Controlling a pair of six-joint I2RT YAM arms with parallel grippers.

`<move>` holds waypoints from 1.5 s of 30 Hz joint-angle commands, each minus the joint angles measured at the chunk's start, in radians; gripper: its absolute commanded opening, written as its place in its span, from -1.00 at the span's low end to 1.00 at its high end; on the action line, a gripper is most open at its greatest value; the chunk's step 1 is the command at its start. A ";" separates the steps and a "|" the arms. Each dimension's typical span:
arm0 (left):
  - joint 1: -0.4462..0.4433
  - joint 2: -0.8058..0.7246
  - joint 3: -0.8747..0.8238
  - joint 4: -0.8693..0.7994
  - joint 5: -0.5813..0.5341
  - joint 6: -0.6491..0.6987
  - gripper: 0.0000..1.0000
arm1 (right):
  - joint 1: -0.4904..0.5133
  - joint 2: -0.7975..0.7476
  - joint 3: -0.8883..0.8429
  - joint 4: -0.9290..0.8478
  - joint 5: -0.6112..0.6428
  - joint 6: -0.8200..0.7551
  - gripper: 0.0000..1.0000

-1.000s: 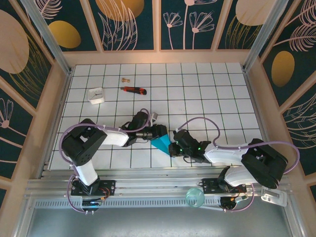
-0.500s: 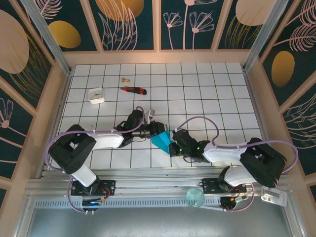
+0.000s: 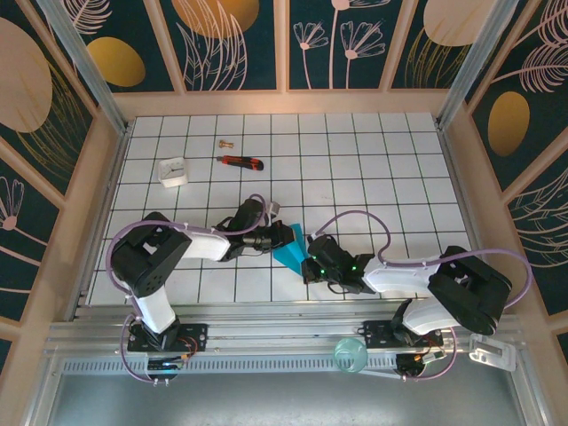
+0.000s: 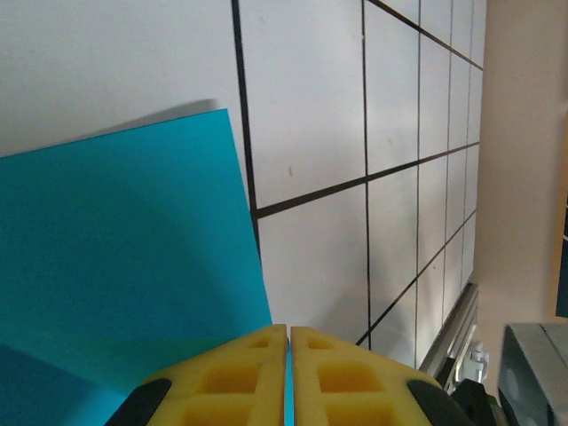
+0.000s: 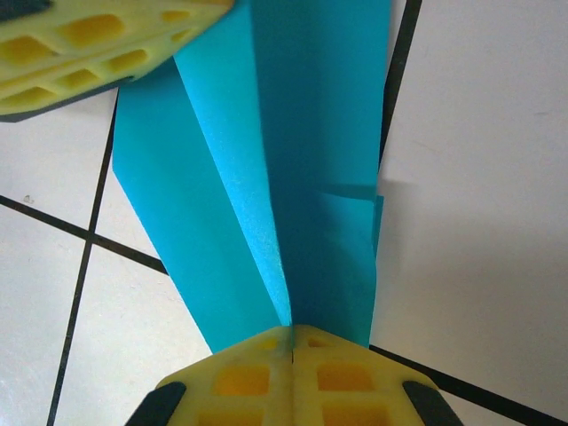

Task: Fold a paper plane with a square sheet of paper (pick it up from the middle)
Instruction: Fourth fold the wing at the center of the table.

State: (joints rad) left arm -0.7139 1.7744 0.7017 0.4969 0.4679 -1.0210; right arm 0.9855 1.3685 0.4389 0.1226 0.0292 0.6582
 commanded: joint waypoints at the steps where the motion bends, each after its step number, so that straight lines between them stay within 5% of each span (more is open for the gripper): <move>1: 0.005 0.013 0.023 0.013 0.023 0.026 -0.76 | 0.011 0.015 0.017 -0.023 0.031 0.006 -1.00; 11: 0.006 0.029 0.019 0.027 0.038 0.028 -0.69 | 0.007 0.019 0.005 -0.006 0.023 0.026 -1.00; 21: 0.007 -0.142 -0.092 0.032 0.000 0.023 -0.41 | -0.015 0.010 -0.029 0.033 -0.008 0.056 -1.00; 30: 0.007 -0.106 -0.087 0.019 0.005 0.040 -0.70 | -0.028 -0.003 -0.045 0.042 -0.008 0.063 -1.00; 45: 0.008 0.041 0.028 0.013 0.034 0.071 -0.72 | -0.027 -0.003 -0.042 0.040 -0.008 0.061 -1.00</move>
State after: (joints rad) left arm -0.7132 1.7920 0.7002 0.5117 0.4900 -0.9794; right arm 0.9638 1.3724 0.4137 0.1799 0.0067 0.7128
